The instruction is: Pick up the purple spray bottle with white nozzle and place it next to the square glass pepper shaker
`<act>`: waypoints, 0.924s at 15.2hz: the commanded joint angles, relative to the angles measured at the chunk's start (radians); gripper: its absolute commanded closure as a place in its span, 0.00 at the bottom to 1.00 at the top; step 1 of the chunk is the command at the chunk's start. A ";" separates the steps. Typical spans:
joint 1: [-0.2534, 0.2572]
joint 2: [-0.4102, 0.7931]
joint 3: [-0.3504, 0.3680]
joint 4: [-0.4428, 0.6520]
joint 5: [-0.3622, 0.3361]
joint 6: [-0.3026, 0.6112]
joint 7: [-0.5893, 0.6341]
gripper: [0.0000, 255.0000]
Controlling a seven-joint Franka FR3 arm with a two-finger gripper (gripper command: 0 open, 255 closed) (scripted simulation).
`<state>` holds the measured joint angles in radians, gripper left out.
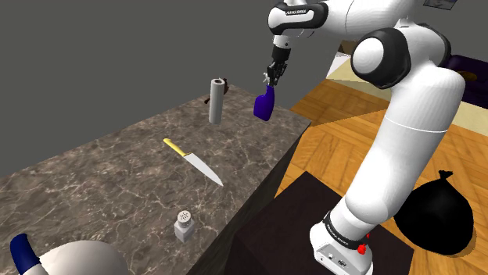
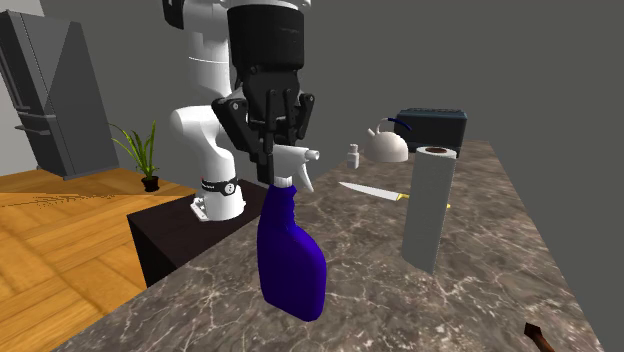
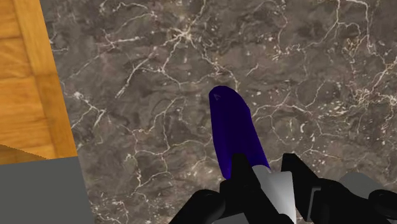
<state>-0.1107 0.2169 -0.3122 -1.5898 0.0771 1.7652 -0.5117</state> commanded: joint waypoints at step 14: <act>-0.005 0.006 -0.002 0.115 0.001 -0.110 0.001 1.00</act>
<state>-0.1158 0.2224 -0.3144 -1.4894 0.0779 1.6703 -0.5116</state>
